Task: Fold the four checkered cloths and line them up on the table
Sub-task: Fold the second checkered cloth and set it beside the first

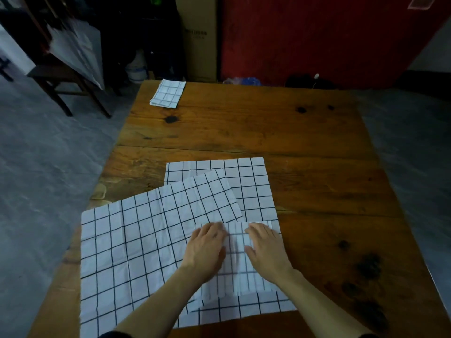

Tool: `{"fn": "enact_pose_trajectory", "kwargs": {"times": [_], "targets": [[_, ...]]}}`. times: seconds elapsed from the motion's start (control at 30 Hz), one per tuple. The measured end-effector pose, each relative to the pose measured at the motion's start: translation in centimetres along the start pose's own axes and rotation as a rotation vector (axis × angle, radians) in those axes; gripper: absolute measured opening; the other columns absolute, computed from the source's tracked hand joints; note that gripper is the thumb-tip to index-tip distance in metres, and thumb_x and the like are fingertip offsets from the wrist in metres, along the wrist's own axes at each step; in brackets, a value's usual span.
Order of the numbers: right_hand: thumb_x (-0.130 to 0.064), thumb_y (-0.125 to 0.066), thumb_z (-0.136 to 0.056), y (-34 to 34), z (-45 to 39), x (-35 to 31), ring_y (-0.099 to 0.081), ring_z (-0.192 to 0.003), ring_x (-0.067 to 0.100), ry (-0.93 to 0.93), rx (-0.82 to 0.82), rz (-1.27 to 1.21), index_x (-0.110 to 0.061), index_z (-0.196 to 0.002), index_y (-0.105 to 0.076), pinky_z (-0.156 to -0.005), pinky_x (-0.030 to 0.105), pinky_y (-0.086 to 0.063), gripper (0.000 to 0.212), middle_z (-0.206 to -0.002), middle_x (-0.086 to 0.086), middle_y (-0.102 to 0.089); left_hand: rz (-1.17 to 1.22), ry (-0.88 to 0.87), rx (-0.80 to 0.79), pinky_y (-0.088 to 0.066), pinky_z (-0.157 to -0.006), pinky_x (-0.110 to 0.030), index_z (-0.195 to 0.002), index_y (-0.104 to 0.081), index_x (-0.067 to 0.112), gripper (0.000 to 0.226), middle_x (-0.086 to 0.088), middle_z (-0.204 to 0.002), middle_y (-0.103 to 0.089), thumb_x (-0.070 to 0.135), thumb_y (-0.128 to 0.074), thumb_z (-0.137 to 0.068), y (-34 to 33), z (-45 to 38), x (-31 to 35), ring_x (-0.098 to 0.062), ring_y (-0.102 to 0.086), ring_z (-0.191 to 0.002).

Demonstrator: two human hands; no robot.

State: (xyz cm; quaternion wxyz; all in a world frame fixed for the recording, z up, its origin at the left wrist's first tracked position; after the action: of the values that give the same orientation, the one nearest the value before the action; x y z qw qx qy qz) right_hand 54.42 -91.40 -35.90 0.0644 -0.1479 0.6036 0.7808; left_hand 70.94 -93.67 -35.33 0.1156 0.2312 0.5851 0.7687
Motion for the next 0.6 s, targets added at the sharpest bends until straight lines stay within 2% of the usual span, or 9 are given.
{"fn": "enact_pose_trajectory", "kwargs": {"times": [0.07, 0.13, 0.27, 0.33, 0.47, 0.6], "targets": [[-0.036, -0.045, -0.099, 0.7, -0.3, 1.3, -0.029, -0.140, 0.013, -0.037, 0.027, -0.006, -0.022, -0.144, -0.038, -0.116, 0.033, -0.026, 0.048, -0.149, -0.005, -0.035, 0.028, 0.036, 0.010, -0.042, -0.105, -0.039, -0.130, -0.054, 0.022, 0.047, 0.003, -0.139, -0.049, 0.026, -0.065, -0.085, 0.1, -0.3, -0.9, -0.022, -0.049, -0.127], [-0.034, -0.049, -0.097, 1.4, -0.8, 2.4, -0.034, -0.135, 0.014, -0.075, 0.050, -0.011, -0.023, -0.141, -0.041, -0.110, 0.032, -0.031, 0.047, -0.144, -0.007, -0.038, 0.038, 0.061, 0.032, -0.041, -0.104, -0.038, -0.131, -0.052, 0.024, 0.050, 0.005, -0.136, -0.051, 0.026, -0.066, -0.083, 0.4, -0.8, -1.8, -0.021, -0.050, -0.124], [-0.035, -0.061, -0.092, 2.1, -2.5, 3.0, -0.031, -0.136, 0.015, -0.050, -0.019, 0.001, -0.025, -0.145, -0.035, -0.110, 0.033, -0.028, 0.060, -0.145, -0.007, -0.035, -0.002, 0.113, -0.011, -0.032, -0.112, -0.041, -0.150, -0.025, 0.024, 0.079, 0.002, -0.139, -0.049, 0.033, -0.068, -0.084, 1.4, -2.7, -2.8, -0.024, -0.044, -0.130], [-0.036, -0.066, -0.088, 2.3, -3.5, 3.0, -0.030, -0.134, 0.015, -0.030, -0.071, 0.025, -0.028, -0.147, -0.032, -0.110, 0.033, -0.028, 0.069, -0.143, -0.007, -0.034, -0.063, 0.116, -0.078, -0.028, -0.114, -0.043, -0.152, -0.018, 0.024, 0.085, 0.000, -0.139, -0.046, 0.032, -0.069, -0.085, 1.7, -3.6, -2.6, -0.025, -0.043, -0.129], [-0.037, -0.072, -0.082, 2.6, -5.1, 2.7, -0.036, -0.123, 0.016, 0.011, -0.128, 0.105, -0.031, -0.140, -0.036, -0.103, 0.033, -0.031, 0.068, -0.133, -0.007, -0.038, -0.128, 0.102, -0.137, -0.031, -0.107, -0.042, -0.139, -0.037, 0.023, 0.063, -0.002, -0.127, -0.049, 0.026, -0.068, -0.084, 2.1, -4.7, -2.6, -0.025, -0.045, -0.120], [-0.035, -0.073, -0.079, 2.7, -5.6, 2.3, -0.038, -0.119, 0.017, 0.030, -0.168, 0.109, -0.031, -0.132, -0.041, -0.101, 0.034, -0.032, 0.062, -0.128, -0.005, -0.042, -0.084, 0.110, -0.147, -0.036, -0.097, -0.037, -0.125, -0.050, 0.022, 0.041, 0.001, -0.119, -0.054, 0.018, -0.062, -0.086, 2.3, -4.8, -2.6, -0.023, -0.050, -0.112]]}}
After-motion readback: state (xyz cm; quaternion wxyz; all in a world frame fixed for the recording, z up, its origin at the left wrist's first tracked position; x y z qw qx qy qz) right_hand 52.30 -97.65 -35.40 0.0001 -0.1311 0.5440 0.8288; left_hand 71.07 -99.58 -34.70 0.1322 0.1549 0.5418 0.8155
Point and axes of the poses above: each hand's wrist, its own z-axis away from the middle knuckle, its own y-axis out of the back of the hand, x = y × z, the point moved 5 cm from there along -z, towards the middle knuckle
